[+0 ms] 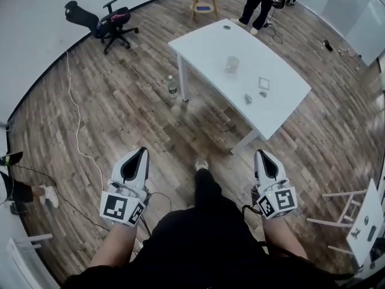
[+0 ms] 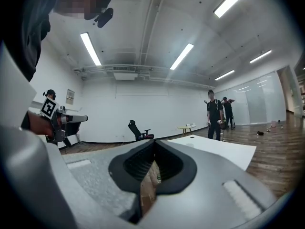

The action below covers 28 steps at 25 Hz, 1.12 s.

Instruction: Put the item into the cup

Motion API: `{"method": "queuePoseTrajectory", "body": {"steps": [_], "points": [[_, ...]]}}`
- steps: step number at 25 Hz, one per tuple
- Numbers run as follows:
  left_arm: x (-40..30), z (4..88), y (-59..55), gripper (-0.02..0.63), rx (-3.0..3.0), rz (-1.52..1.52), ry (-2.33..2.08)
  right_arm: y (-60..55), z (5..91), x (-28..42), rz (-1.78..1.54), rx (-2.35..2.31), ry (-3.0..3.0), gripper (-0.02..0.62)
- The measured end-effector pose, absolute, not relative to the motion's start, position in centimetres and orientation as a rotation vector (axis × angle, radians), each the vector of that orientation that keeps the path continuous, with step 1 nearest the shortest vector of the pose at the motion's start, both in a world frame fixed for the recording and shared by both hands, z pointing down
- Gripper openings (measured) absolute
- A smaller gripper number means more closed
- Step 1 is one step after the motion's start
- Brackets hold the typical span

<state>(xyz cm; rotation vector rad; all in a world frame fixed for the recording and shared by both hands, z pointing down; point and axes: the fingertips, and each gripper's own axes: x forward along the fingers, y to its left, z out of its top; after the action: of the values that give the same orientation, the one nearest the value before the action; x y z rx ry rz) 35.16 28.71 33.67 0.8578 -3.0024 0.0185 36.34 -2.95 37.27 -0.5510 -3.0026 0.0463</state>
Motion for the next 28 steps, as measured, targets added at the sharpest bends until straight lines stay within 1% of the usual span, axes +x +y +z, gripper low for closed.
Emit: {"method": "queuePoseTrajectory", "body": {"steps": [7, 16, 22, 28], "points": [[28.4, 32.0, 28.9, -0.002, 0.831, 0.021, -3.001, -2.5, 36.3, 28.4, 0.057, -0.613, -3.026, 0.002], [18.5, 30.4, 27.7, -0.002, 0.813, 0.02, -2.971, -2.7, 37.3, 19.0, 0.076, -0.657, -2.965, 0.002], [12.8, 28.5, 26.8, -0.002, 0.812, 0.116, -3.008, -2.8, 37.4, 12.9, 0.095, -0.692, -2.956, 0.002], [8.0, 28.6, 28.0, -0.002, 0.725, 0.087, -3.032, -1.9, 37.8, 8.4, 0.077, -0.741, -2.917, 0.002]]}}
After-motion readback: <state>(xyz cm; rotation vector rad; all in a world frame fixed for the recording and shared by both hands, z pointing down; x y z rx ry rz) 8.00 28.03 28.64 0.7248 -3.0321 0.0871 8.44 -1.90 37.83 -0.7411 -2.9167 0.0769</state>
